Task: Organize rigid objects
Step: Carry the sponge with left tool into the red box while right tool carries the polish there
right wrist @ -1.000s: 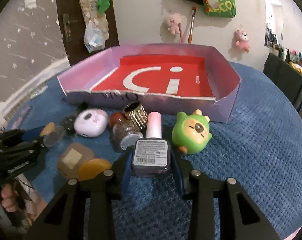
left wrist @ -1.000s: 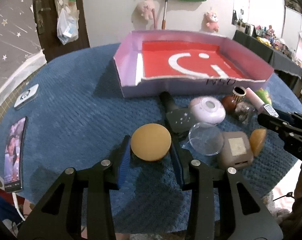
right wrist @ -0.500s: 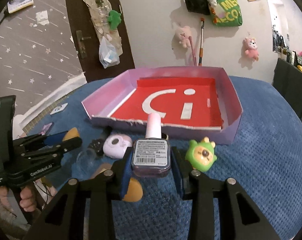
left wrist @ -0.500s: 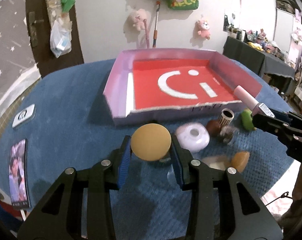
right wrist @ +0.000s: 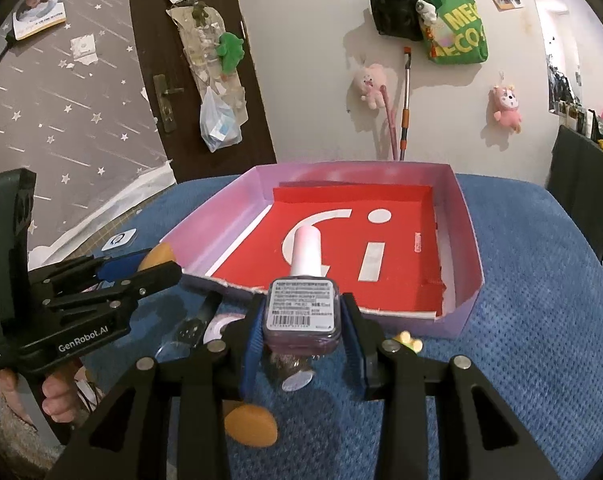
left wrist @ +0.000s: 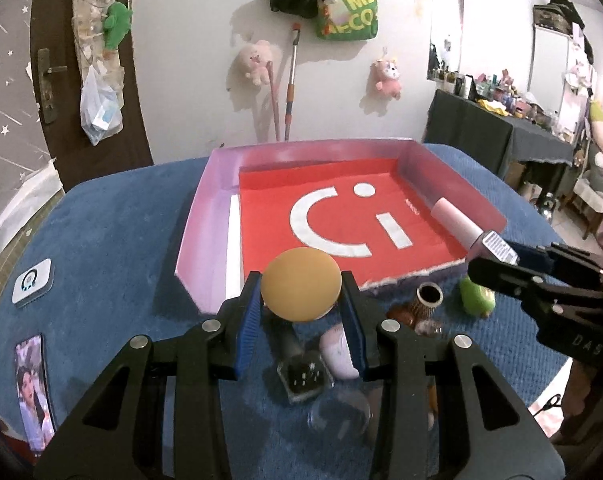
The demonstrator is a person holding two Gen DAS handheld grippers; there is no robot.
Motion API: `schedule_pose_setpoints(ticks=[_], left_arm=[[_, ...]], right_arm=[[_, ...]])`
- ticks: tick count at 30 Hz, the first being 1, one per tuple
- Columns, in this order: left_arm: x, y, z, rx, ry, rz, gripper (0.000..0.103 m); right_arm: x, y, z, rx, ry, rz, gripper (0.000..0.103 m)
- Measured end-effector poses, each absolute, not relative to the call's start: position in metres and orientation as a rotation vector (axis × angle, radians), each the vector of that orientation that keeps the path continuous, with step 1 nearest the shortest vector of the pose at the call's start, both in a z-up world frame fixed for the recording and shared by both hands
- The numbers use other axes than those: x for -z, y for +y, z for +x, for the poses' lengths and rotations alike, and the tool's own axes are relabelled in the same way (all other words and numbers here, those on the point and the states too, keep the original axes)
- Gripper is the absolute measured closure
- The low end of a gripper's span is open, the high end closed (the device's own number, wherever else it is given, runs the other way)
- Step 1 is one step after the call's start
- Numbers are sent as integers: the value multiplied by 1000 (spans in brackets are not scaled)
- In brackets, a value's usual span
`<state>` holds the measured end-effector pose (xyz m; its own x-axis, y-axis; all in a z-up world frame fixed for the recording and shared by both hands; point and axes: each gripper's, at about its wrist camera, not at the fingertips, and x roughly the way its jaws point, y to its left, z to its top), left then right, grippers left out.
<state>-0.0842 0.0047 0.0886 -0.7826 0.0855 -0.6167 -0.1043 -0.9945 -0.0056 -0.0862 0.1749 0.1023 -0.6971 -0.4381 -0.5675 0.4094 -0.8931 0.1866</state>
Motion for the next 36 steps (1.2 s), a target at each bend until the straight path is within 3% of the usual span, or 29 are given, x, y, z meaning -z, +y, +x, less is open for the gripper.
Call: schedule_pose_setpoints(ticks=[18,36], left_arm=[[-105,6,-156,-2859,28,-971,68],[-56,7,-228,-2760,-46,-1245,68]], right_arm=[[-108,169,-143,2578,-73,885,64],[-82,152,-210,2579,-9,1042,64]])
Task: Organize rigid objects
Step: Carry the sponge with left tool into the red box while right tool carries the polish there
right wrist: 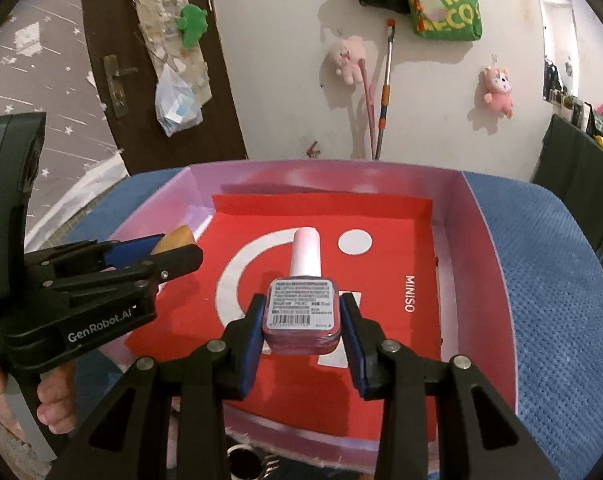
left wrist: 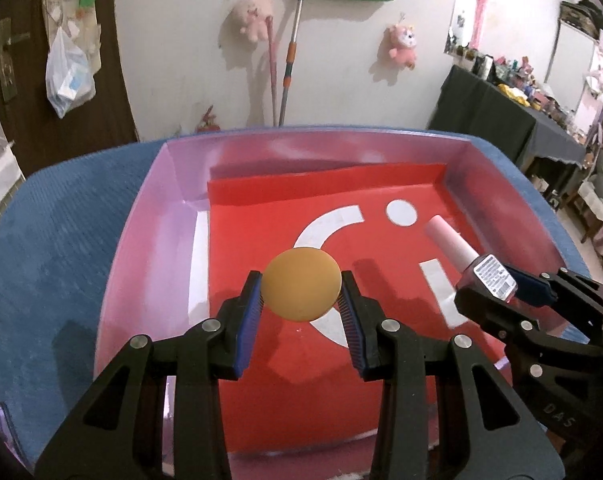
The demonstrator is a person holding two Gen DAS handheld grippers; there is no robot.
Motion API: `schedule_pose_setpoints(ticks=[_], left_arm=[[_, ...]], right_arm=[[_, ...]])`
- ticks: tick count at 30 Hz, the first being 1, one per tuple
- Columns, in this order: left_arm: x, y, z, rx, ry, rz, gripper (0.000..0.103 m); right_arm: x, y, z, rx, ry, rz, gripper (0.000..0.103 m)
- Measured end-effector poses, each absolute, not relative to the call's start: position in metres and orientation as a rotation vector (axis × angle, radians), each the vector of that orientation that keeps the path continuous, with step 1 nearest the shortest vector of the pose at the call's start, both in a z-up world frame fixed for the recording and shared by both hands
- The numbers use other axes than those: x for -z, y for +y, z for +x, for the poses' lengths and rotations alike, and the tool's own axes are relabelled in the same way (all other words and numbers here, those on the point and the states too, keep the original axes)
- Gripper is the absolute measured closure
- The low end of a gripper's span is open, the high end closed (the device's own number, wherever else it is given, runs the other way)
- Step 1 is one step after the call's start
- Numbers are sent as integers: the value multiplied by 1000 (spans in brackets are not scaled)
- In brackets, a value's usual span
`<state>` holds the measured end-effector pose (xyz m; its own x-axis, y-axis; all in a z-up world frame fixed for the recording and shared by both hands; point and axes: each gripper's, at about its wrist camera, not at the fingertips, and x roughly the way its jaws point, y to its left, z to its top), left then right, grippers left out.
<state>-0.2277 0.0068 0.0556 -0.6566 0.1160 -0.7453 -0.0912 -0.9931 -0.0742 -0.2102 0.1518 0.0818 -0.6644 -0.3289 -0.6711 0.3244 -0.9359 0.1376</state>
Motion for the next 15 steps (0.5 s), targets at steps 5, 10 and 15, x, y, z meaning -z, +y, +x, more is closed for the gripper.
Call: schedule_pose_setpoints(ticks=[5,10,15], left_arm=[[-44,7,-235,-2739,-50,-1305,68],[-38,6,-237,-2723,-47,-1338,68],[-32,6,-241,-2708,-46,-1378,68]], right_arm=[[-72,150,-223,2579,5,1095,64],[-61,152,-231,2560,-3,1152,64],[-54,152,-234,2549,6,1200,65]])
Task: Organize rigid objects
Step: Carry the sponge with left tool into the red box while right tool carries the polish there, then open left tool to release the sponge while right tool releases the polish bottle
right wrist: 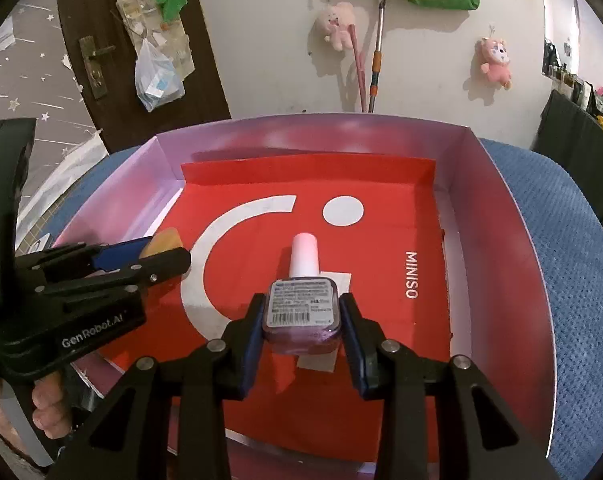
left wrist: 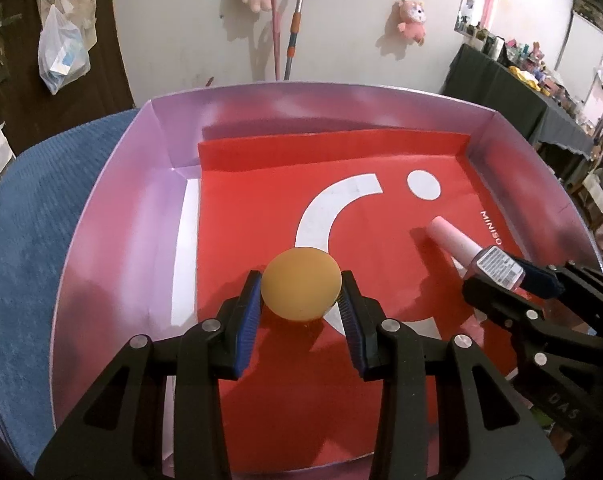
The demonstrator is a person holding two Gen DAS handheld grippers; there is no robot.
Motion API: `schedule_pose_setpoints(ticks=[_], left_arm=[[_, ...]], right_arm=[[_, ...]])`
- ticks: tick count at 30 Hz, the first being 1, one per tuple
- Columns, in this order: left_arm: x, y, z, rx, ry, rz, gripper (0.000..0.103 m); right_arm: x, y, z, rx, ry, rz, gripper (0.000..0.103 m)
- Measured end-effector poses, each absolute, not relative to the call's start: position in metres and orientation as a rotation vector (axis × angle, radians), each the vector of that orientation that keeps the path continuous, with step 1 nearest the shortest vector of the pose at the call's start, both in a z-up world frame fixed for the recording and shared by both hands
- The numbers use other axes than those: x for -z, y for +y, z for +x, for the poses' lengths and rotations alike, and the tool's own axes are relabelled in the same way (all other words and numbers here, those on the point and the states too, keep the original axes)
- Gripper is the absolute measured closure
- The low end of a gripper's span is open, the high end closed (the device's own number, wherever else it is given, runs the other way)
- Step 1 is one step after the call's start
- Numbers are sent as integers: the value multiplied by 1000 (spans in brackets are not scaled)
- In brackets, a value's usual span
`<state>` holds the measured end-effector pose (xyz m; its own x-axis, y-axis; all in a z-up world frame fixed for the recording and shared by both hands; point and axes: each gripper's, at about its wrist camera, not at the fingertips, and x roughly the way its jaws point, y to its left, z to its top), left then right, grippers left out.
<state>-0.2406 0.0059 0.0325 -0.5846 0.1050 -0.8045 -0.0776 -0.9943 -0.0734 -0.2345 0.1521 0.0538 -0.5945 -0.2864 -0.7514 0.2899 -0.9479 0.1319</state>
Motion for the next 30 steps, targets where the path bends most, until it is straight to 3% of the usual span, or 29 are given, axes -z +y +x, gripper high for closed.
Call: schedule_pose_setpoints(ticks=[26,29,30], left_arm=[[-27,2,-249,-2668,-46,-1439,67],[-27,1,-249,-2641,-68,-1431,57],[-27,0,-249,-2634,-80,-1431,45]], right_arm=[[-46,155,-243,2510,-21,1300,65],[-46,155,-243,2510,-22,1299,65],[-46,155,-243,2510,-22,1300,65]])
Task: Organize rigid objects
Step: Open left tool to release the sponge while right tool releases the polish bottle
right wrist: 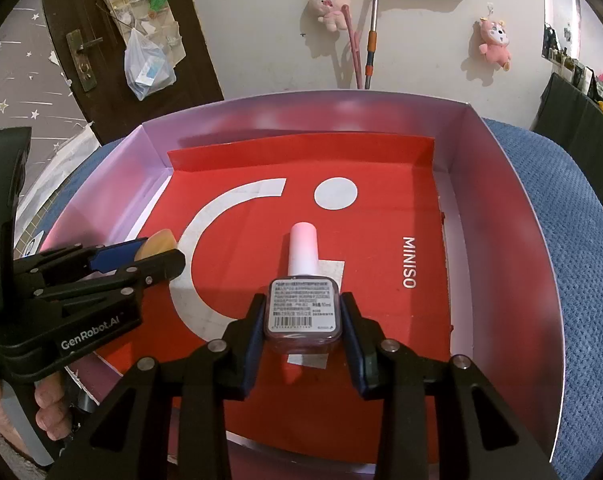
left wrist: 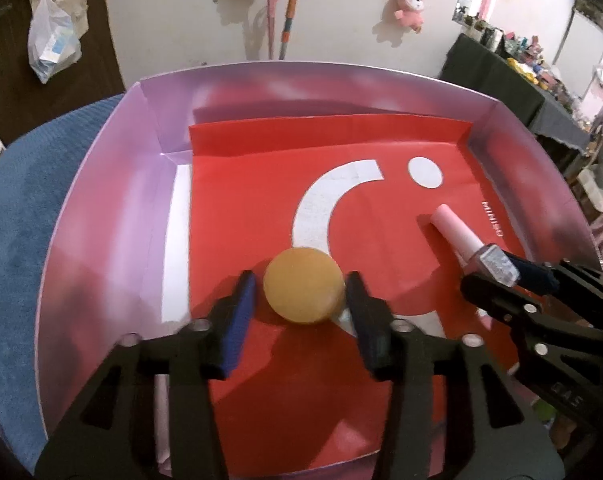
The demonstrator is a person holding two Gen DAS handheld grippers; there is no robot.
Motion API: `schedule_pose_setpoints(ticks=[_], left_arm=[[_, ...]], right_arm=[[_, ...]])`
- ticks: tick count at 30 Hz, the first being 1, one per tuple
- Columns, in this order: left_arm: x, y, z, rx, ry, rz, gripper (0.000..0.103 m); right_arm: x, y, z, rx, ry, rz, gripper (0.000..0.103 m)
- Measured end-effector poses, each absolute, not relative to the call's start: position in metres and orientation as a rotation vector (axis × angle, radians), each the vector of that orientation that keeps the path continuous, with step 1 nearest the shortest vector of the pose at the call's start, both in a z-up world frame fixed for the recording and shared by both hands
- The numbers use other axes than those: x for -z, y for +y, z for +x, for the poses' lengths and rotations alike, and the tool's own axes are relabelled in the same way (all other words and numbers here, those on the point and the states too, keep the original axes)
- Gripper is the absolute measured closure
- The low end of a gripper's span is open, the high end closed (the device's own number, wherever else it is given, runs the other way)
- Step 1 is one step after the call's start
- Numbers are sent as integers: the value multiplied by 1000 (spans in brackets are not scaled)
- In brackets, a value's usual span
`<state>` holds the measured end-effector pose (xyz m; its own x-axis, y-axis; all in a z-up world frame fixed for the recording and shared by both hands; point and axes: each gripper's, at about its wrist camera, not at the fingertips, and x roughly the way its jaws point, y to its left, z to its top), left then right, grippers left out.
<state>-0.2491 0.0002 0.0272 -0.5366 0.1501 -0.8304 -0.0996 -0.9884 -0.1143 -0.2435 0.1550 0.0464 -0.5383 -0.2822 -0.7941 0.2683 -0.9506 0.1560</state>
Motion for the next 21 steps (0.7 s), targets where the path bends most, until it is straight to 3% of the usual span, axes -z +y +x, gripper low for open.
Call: schedule_pose_setpoints(ticks=[1,2,11,14,21], left_arm=[[-28,-2,-249,-2636,-95,-1433,35],[-29,-4,-249,-2641,-107,-1429,34],[-34,2,-243,-2687,-45,-1394,33],[-38,5,-239,-2698,-20,-1370,28],[-51,5,-225,-2751,25,-1323,28]], right_arm=[[-46,155,-243,2509,-24,1300,65],[-47,155,-243,2509,-25,1300,65],[-48,157,-242,2523,-33,1297,64],[-53,157,-238,2552,-18,1263,50],[-63,160,-233,2566,-44,1226,45]])
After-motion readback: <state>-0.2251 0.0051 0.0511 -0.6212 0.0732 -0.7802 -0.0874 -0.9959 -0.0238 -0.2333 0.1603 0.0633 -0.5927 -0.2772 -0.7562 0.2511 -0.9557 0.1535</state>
